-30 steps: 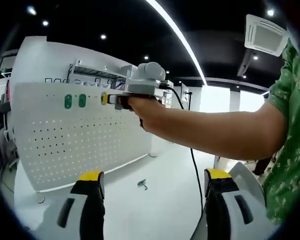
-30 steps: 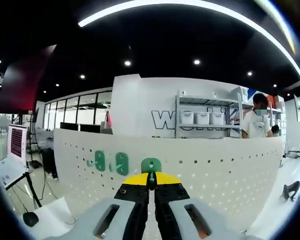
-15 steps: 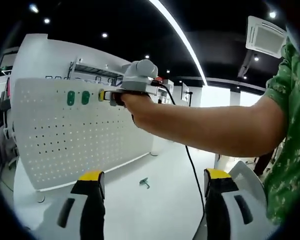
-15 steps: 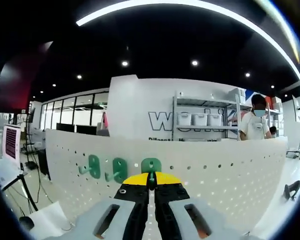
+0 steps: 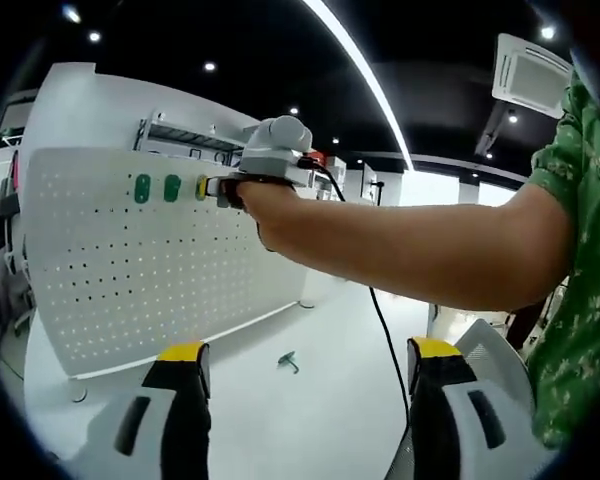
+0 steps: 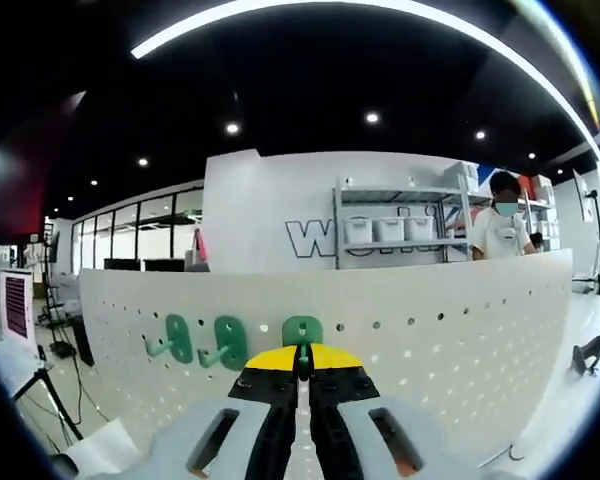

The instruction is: Insert the hook assembly into the mounting plate slot until the hook locks in place.

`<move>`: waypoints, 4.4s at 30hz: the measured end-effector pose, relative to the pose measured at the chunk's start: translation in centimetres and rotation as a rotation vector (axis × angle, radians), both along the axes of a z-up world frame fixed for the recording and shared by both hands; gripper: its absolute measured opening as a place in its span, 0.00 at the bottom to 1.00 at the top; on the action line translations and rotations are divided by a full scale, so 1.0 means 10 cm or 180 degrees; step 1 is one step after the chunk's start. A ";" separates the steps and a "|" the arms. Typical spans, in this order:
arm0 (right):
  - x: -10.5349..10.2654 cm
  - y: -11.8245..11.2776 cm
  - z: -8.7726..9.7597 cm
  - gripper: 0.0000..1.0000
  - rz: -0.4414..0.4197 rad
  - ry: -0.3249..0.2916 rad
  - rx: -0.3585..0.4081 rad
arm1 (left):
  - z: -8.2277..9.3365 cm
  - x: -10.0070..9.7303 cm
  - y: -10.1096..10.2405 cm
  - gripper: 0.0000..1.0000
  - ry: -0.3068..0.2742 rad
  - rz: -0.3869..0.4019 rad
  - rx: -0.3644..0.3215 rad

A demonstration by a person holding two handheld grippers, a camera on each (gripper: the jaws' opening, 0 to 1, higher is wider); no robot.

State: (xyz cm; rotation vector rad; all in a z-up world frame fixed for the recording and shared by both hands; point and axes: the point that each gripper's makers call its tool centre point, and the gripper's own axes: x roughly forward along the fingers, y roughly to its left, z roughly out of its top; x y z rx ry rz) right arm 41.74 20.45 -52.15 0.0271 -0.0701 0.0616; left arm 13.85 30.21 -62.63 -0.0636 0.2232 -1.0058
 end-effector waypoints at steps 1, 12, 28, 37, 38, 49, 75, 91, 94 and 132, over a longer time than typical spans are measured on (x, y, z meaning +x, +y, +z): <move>0.00 0.00 0.00 0.01 -0.0003 0.0001 -0.0009 | 0.00 0.00 0.00 0.83 0.0001 -0.0001 0.0002; 0.02 0.00 0.00 0.01 -0.0035 -0.0001 -0.0077 | -0.01 0.01 0.03 0.83 0.0005 -0.0001 -0.0007; 0.07 0.01 -0.02 0.02 -0.0054 0.0026 -0.0119 | -0.02 0.03 0.10 0.82 0.0018 0.0015 -0.0015; 0.09 0.02 -0.04 0.02 -0.0066 0.0036 -0.0146 | -0.02 0.06 0.12 0.82 0.0018 0.0026 -0.0021; 0.09 0.02 -0.04 0.02 -0.0070 0.0044 -0.0142 | -0.02 0.06 0.13 0.82 0.0015 0.0025 -0.0022; 0.12 0.01 -0.06 0.02 -0.0054 0.0059 -0.0137 | -0.02 0.09 0.14 0.82 0.0012 0.0051 -0.0025; 0.11 0.00 -0.10 0.08 -0.0010 0.0076 -0.0103 | -0.01 0.08 0.15 0.82 0.0004 0.0061 0.0003; 0.04 -0.04 -0.11 0.23 -0.0023 0.0072 -0.0015 | 0.00 0.04 0.13 0.82 -0.0011 0.0059 0.0017; 0.03 -0.04 -0.11 0.28 -0.0016 0.0078 -0.0005 | 0.01 0.04 0.13 0.82 -0.0012 0.0064 0.0010; -0.40 -0.28 -0.28 0.60 0.0085 0.0126 0.0059 | 0.14 -0.13 -0.02 0.83 -0.0111 0.0074 0.0080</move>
